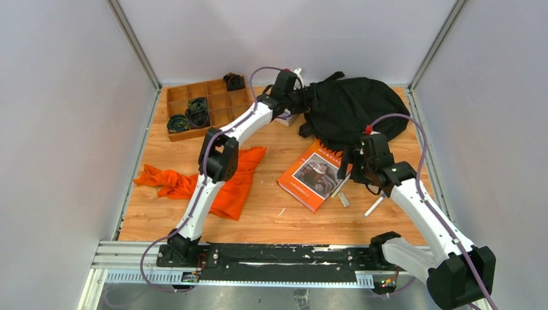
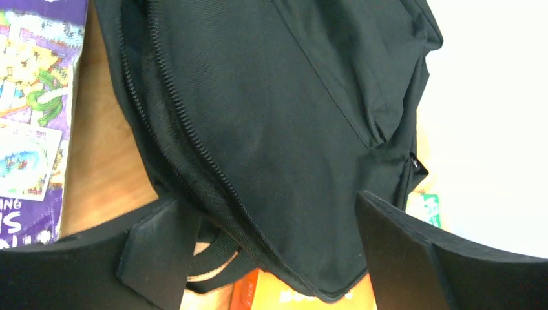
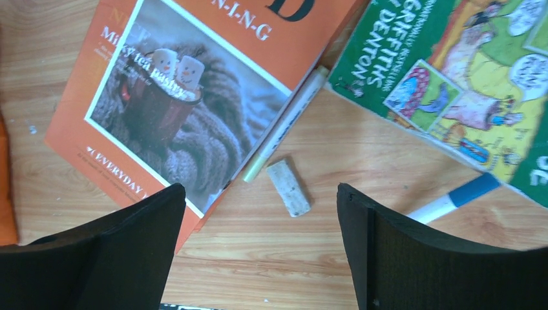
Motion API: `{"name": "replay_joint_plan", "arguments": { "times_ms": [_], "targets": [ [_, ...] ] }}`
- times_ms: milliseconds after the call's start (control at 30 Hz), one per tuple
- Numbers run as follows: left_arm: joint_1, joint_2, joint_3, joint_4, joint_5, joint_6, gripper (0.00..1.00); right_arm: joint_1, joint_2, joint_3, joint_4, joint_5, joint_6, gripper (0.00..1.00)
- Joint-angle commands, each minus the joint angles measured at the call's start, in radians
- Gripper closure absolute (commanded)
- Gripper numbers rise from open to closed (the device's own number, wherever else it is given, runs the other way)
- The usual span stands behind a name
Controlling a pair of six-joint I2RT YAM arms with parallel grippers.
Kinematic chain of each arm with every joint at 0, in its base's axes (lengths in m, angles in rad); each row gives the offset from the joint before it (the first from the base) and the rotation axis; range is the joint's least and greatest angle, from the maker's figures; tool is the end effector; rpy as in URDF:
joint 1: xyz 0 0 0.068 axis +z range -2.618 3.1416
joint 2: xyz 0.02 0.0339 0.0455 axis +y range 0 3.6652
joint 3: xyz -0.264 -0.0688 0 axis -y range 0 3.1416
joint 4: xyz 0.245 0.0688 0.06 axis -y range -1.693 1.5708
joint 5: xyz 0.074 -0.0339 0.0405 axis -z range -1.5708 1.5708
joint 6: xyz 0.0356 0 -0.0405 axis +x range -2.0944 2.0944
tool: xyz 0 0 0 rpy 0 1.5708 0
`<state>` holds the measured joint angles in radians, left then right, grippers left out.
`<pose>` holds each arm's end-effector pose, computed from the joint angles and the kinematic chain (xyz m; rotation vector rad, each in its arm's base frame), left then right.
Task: Pack the student bag
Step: Adjust the student bag at the center of the board, then adjust the book at the center of the board.
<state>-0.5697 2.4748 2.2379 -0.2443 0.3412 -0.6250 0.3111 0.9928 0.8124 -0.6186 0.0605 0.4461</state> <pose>0.4778 -0.3202 0.2278 0.1682 2.1985 -1.0598 0.1948 0.0604 0.2712 0.1903 2.3799 0.2914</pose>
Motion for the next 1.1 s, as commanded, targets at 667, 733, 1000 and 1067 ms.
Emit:
{"name": "replay_joint_plan", "arguments": {
  "times_ms": [667, 733, 1000, 1067],
  "targets": [
    [-0.004, -0.862, -1.036, 0.059, -0.047, 0.11, 0.08, 0.039, -0.052, -0.378, 0.454, -0.27, 0.47, 0.45],
    [-0.021, -0.886, -1.107, 0.07, -0.046, 0.091, 0.09, 0.04, -0.015, -0.37, 0.468, -0.272, 0.473, 0.49],
    [-0.037, -0.959, -1.262, 0.154, -0.046, 0.036, 0.09, 0.04, 0.066, -0.351, 0.506, -0.257, 0.483, 0.53],
    [-0.036, -0.954, -1.255, 0.135, -0.061, 0.049, 0.09, 0.04, 0.072, -0.352, 0.516, -0.254, 0.482, 0.6]
  ]
}}
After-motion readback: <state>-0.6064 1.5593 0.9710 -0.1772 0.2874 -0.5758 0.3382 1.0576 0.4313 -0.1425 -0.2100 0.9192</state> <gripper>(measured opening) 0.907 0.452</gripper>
